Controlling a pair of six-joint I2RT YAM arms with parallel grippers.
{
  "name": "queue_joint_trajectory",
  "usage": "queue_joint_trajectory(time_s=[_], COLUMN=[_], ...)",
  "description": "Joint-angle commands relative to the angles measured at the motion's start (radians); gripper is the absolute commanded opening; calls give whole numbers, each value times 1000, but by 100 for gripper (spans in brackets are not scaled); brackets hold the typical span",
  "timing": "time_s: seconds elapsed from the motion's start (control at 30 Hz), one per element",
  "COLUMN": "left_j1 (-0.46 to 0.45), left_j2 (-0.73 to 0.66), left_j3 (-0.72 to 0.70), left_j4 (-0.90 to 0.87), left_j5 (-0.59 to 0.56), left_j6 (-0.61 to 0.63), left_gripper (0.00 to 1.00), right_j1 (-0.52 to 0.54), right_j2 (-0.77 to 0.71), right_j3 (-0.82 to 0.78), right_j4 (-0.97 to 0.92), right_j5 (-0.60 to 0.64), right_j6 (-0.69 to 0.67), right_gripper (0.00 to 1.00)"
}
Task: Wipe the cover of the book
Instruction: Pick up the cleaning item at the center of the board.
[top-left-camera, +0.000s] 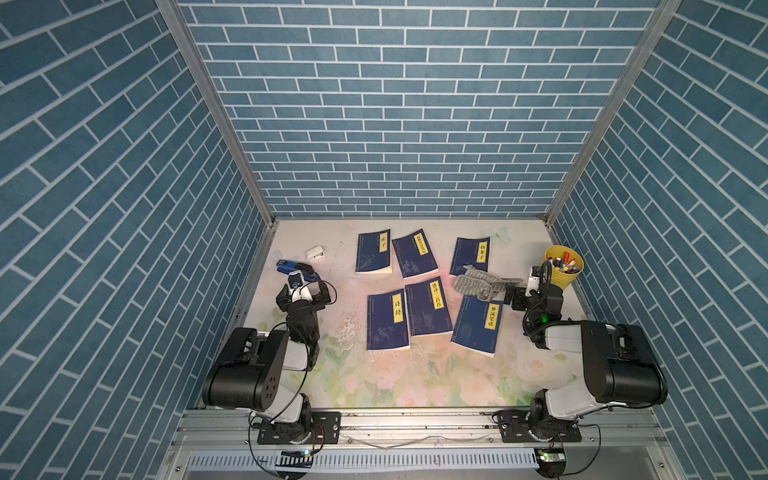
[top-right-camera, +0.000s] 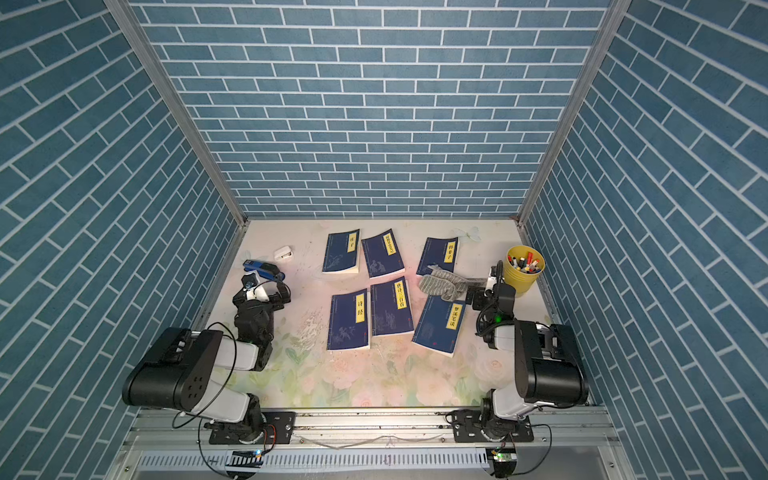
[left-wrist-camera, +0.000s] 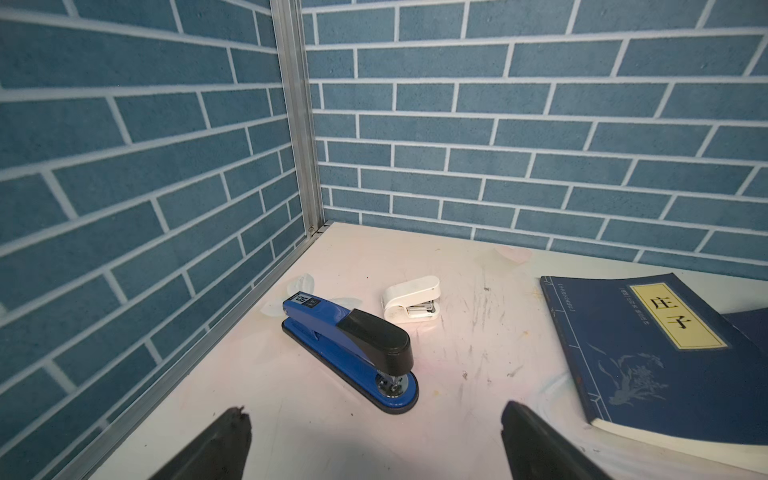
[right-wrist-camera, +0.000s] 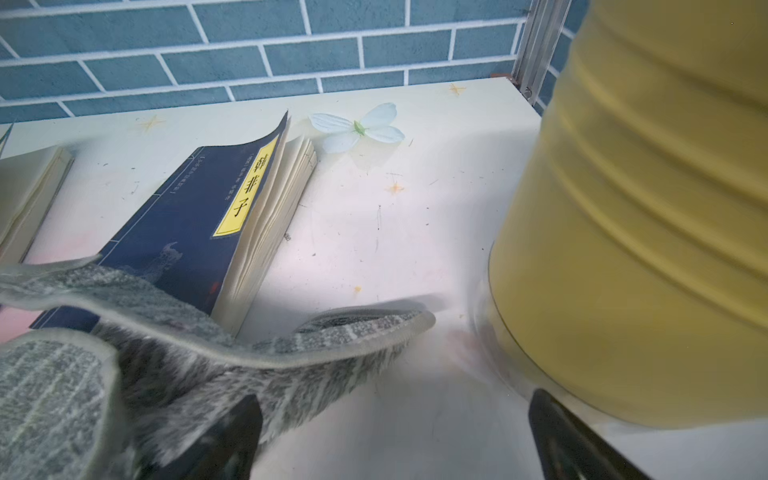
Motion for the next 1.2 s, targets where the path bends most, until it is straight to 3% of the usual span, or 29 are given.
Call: queue_joint_trajectory(time_s=[0.0,1.0,1.07,1.17], left_j1=[5,5,3,2], left_j2=[10,7,-21,-108], left_j3=[1,-1,15,105], left_j4=[24,27,-18,-267], left_j5=[-2,-3,-11,-16], left_j6=[9,9,10,-3], left_gripper=[100,100,100,100], right_j1=[-3,-4,1,6], right_j2=[10,9,-20,-74], right_j3=[23,21,57,158], right_j4=[23,30,-54,-291], right_j5=[-10,-4,15,16], right_j6=[-39,-39,-39,-35], right_gripper=[99,98,98,97])
